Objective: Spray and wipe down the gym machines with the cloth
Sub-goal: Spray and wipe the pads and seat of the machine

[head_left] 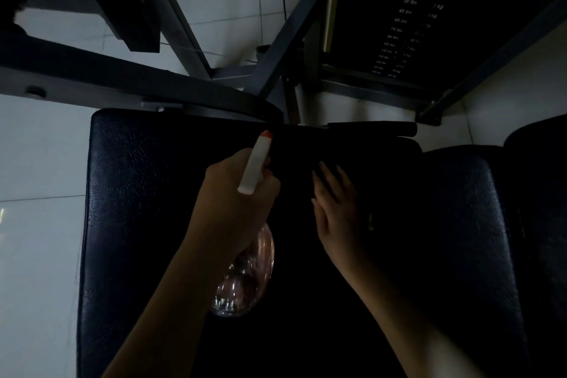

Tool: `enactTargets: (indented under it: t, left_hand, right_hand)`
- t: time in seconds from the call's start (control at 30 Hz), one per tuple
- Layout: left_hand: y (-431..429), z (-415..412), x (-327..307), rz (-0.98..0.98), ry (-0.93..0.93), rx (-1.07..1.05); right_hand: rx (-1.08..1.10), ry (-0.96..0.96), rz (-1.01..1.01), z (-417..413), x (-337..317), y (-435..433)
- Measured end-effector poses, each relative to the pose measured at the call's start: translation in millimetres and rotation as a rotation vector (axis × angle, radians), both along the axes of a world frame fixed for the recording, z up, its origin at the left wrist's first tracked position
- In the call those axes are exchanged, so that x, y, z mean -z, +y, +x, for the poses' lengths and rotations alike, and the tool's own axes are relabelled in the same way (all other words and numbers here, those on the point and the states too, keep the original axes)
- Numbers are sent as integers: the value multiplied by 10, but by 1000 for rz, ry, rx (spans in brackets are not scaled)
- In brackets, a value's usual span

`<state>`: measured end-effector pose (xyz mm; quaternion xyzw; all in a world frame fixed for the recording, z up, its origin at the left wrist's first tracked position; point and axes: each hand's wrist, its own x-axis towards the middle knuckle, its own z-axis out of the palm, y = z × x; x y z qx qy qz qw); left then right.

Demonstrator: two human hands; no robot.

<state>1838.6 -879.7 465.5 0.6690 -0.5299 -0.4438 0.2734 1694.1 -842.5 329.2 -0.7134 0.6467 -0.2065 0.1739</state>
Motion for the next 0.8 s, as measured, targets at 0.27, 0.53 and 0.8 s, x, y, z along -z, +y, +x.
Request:
enactTargets:
  t: [0.27,0.53,0.8]
  left_hand:
    - [23,-34,-19,1,28,-23]
    - [70,-42,-21,1,8,-22]
    - [80,-35,15,-7,21,23]
  right_hand:
    - [286,121,207,-191,-12,-977]
    - [100,315,232,-228,-112,-505]
    - [141,413,345,-228,-155,-746]
